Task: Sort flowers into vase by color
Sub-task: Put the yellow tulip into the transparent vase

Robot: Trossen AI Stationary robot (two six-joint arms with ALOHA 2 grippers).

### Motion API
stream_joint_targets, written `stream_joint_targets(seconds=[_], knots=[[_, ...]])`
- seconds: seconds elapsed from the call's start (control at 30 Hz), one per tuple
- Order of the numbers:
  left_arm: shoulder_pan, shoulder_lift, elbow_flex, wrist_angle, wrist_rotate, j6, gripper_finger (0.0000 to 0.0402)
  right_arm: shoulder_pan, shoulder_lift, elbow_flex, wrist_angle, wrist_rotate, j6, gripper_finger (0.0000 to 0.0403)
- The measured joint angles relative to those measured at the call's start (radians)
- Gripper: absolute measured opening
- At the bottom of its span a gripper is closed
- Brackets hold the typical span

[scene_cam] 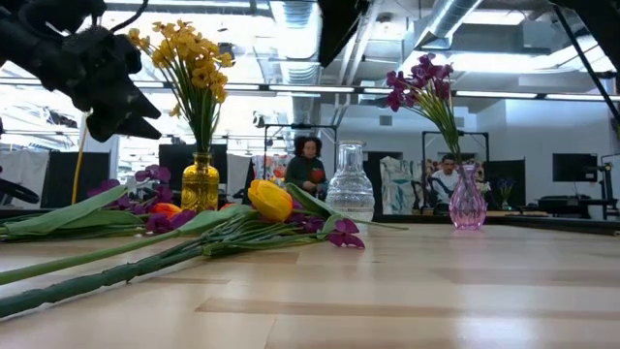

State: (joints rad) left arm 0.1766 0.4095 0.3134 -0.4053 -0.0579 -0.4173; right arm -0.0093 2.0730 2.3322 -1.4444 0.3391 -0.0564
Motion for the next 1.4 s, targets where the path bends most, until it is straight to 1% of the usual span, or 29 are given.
stream_joint_targets(seconds=[0.07, 0.17, 0.23, 0.37, 0.53, 0.7, 0.83, 1.03, 1.2, 1.3, 1.4], knots=[[-0.037, 0.000, 0.000, 0.012, 0.010, -0.040, 0.0229, 0.013, -0.002, 0.000, -0.044, 0.002, 0.009, 0.0260], [-0.102, 0.015, 0.000, 0.045, 0.002, -0.085, 0.0229, 0.032, -0.002, -0.001, -0.128, 0.005, 0.065, 0.0260], [-0.151, 0.029, 0.000, 0.074, -0.002, -0.106, 0.0229, 0.048, -0.006, -0.015, -0.121, 0.004, 0.082, 0.0260], [-0.246, 0.064, 0.000, 0.142, -0.024, -0.144, 0.0229, 0.083, -0.058, -0.071, -0.125, 0.005, 0.099, 0.0260], [-0.358, 0.116, 0.000, 0.198, -0.087, -0.198, 0.0229, 0.133, -0.171, -0.197, -0.126, 0.022, 0.192, 0.0260], [-0.439, 0.172, 0.000, 0.221, -0.174, -0.256, 0.0229, 0.207, -0.329, -0.404, -0.107, 0.146, 0.349, 0.0260], [-0.483, 0.218, 0.000, 0.283, -0.216, -0.269, 0.0229, 0.275, -0.443, -0.602, -0.029, 0.212, 0.419, 0.0260], [-0.515, 0.263, 0.043, 0.307, -0.285, -0.280, 0.0229, 0.349, -0.556, -0.835, 0.157, 0.215, 0.424, 0.0260], [-0.532, 0.325, 0.109, 0.308, -0.366, -0.205, 0.0229, 0.385, -0.582, -0.970, 0.312, 0.212, 0.425, 0.0260], [-0.534, 0.366, 0.136, 0.309, -0.441, -0.129, 0.0229, 0.407, -0.580, -1.032, 0.387, 0.210, 0.418, 0.0260], [-0.534, 0.400, 0.142, 0.310, -0.512, -0.092, 0.0229, 0.419, -0.566, -1.088, 0.462, 0.205, 0.382, 0.0260]])
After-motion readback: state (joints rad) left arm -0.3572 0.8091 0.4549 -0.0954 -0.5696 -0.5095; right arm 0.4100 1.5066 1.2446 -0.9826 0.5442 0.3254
